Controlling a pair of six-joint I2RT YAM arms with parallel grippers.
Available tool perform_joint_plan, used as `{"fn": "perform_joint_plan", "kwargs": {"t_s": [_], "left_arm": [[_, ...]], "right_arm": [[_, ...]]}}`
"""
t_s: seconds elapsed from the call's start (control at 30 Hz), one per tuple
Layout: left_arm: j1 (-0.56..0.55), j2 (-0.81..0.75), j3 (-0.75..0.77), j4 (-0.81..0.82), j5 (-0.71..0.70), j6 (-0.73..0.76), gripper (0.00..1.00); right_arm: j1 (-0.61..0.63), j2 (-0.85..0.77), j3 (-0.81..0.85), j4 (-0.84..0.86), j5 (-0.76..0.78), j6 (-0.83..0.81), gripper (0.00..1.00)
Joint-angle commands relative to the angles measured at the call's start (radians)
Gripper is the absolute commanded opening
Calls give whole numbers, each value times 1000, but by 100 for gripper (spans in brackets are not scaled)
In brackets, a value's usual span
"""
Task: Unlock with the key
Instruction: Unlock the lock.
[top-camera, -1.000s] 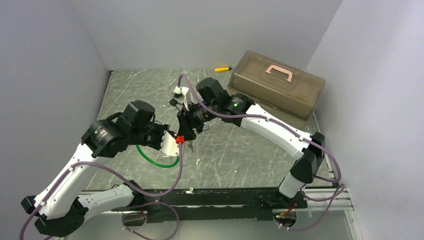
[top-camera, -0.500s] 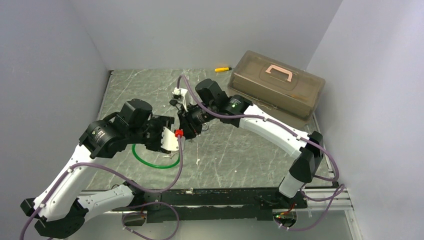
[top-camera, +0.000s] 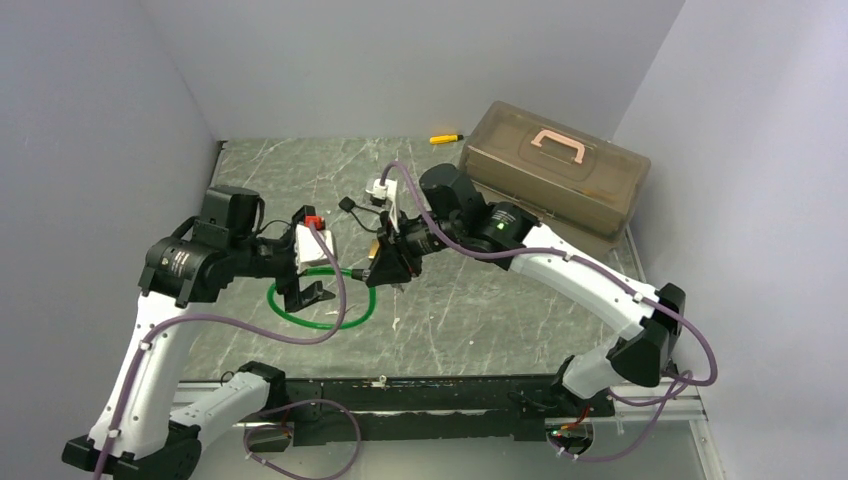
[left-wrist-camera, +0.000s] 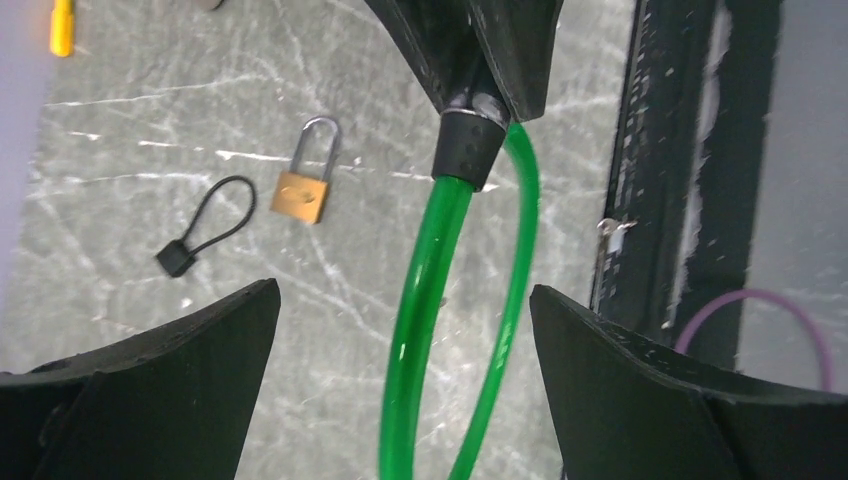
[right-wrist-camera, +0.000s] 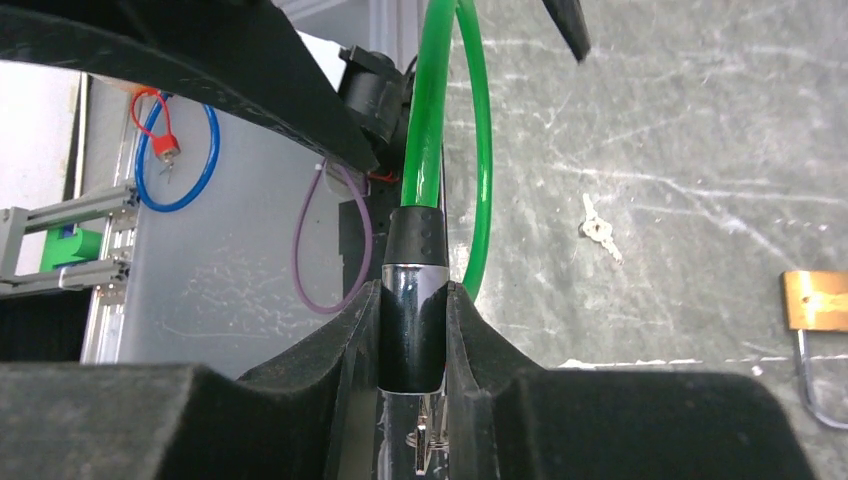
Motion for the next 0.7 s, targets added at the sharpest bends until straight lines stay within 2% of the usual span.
{"fn": "perform_joint_plan", "kwargs": {"t_s": [0.0, 0.1, 0.23, 0.37, 0.43, 0.5, 0.63, 0.67], "left_arm": [[87, -28, -45, 30, 304, -54, 99], [94, -42, -66, 95, 375, -99, 99], [94, -11, -46, 88, 451, -130, 99], [94, 21, -51, 38, 504, -85, 98], [94, 49, -49, -31, 518, -16, 89], [94, 78, -41, -77, 529, 21, 76], [94, 92, -32, -55, 540, -5, 57], [94, 87, -40, -19, 533, -36, 49]], "right_arm": [[2, -68, 7, 125, -23, -42, 1], [4, -70, 22, 117, -34, -59, 1], [11, -66, 43, 94, -32, -90, 0], [18, -65, 59, 77, -24, -113, 0], [22, -68, 67, 71, -20, -123, 0], [26, -67, 75, 60, -19, -132, 0], [35, -60, 84, 47, -21, -141, 0], [39, -58, 87, 44, -18, -144, 0]]}}
